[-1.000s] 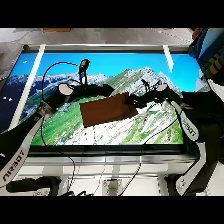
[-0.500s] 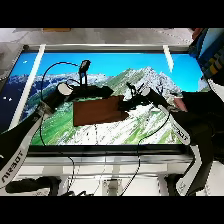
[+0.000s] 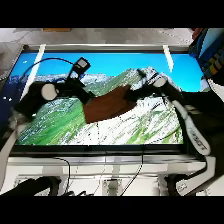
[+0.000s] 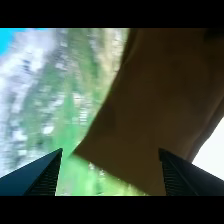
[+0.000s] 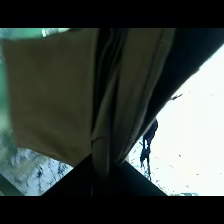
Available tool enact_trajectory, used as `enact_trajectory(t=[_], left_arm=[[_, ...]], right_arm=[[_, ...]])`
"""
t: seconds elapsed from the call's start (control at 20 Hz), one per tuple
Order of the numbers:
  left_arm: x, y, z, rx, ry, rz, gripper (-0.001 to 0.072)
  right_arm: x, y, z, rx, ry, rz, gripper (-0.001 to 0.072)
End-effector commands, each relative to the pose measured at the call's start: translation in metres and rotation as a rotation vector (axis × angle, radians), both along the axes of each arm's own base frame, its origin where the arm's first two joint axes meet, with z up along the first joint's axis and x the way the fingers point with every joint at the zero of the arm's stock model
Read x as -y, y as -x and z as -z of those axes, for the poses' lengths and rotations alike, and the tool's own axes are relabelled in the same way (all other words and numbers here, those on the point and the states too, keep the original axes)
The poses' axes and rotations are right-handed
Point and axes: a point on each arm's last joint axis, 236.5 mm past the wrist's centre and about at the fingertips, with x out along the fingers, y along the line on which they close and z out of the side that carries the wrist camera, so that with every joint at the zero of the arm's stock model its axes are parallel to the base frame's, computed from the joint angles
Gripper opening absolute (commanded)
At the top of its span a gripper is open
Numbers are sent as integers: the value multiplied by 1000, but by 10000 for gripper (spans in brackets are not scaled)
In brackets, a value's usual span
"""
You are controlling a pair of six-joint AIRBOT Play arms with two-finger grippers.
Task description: Fold the clothes and pants, and hang the long-sleeved shirts on hangers.
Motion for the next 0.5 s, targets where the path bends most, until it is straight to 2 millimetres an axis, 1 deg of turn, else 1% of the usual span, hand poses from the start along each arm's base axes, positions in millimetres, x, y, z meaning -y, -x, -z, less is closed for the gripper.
enact_trajectory(t=[0.0, 0.05, 0.15, 0.2, 0.25, 0.35, 0.4, 0.45], left_arm=[[-38, 12, -58, 186, -122, -27, 696], [-41, 18, -72, 215, -110, -30, 696], [-45, 29, -94, 263, -90, -34, 697], [-47, 34, -103, 280, -84, -36, 696], [-48, 38, -109, 294, -77, -37, 696], [-50, 43, -117, 313, -70, -39, 696], [-50, 43, -119, 317, -69, -39, 696], [-50, 43, -119, 316, -69, -39, 696]], right_arm=[[81, -11, -88, 118, -25, 201, 13], [113, -12, -109, 145, -22, 279, 13], [184, -5, -147, 203, -3, 452, 13], [221, 3, -163, 228, 16, 538, 14], [256, 14, -175, 245, 40, 619, 14], [328, 43, -191, 259, 105, 794, 13], [364, 62, -193, 242, 141, 892, 14], [392, 83, -190, 205, 173, 979, 14]])
